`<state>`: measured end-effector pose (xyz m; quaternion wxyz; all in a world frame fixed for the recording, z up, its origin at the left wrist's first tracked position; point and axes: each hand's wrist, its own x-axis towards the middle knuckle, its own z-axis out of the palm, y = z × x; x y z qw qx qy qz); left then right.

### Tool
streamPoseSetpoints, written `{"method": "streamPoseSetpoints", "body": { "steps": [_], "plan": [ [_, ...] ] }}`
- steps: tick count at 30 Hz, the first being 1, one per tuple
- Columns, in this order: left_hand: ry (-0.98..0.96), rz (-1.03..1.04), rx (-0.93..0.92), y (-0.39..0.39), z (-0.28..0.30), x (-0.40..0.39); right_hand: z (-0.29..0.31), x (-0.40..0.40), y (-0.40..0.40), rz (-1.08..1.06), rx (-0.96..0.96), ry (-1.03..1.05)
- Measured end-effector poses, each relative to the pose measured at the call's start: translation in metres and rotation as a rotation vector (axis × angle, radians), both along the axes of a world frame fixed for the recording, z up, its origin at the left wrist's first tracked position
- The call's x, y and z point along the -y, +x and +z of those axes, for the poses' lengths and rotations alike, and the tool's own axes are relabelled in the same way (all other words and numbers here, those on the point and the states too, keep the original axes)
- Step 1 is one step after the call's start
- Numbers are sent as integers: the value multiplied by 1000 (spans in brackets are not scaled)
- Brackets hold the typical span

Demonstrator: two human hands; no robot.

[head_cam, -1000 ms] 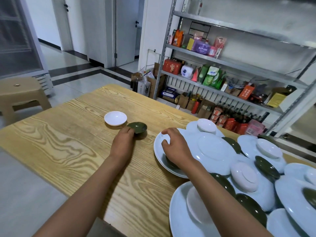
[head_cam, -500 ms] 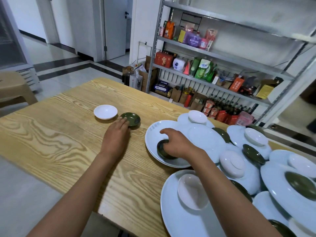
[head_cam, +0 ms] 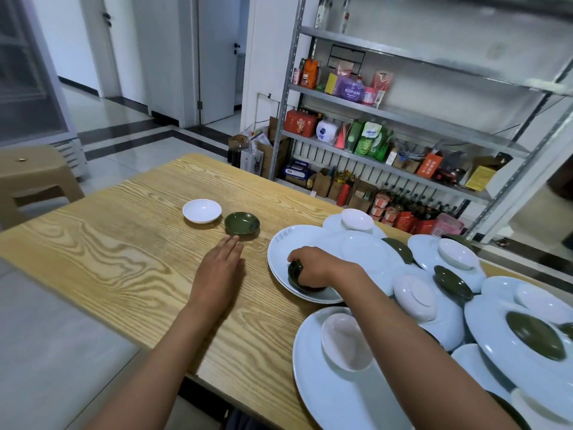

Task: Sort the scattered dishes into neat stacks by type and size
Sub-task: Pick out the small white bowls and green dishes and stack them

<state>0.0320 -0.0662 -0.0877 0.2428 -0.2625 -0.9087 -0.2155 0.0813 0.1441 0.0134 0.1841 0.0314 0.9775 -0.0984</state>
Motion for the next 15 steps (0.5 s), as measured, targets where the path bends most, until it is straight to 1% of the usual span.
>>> {"method": "streamPoseSetpoints", "body": {
  "steps": [8,12,15],
  "plan": [
    [37,9,12,14,-1,3,-1,2,-1,-25,-299,7],
    [173,-63,57,22,2,4,10,-1,1,-58,-419,-56],
    [251,-110,35,35,11,6,23,1,0,-122,-512,-134]
  ]
}}
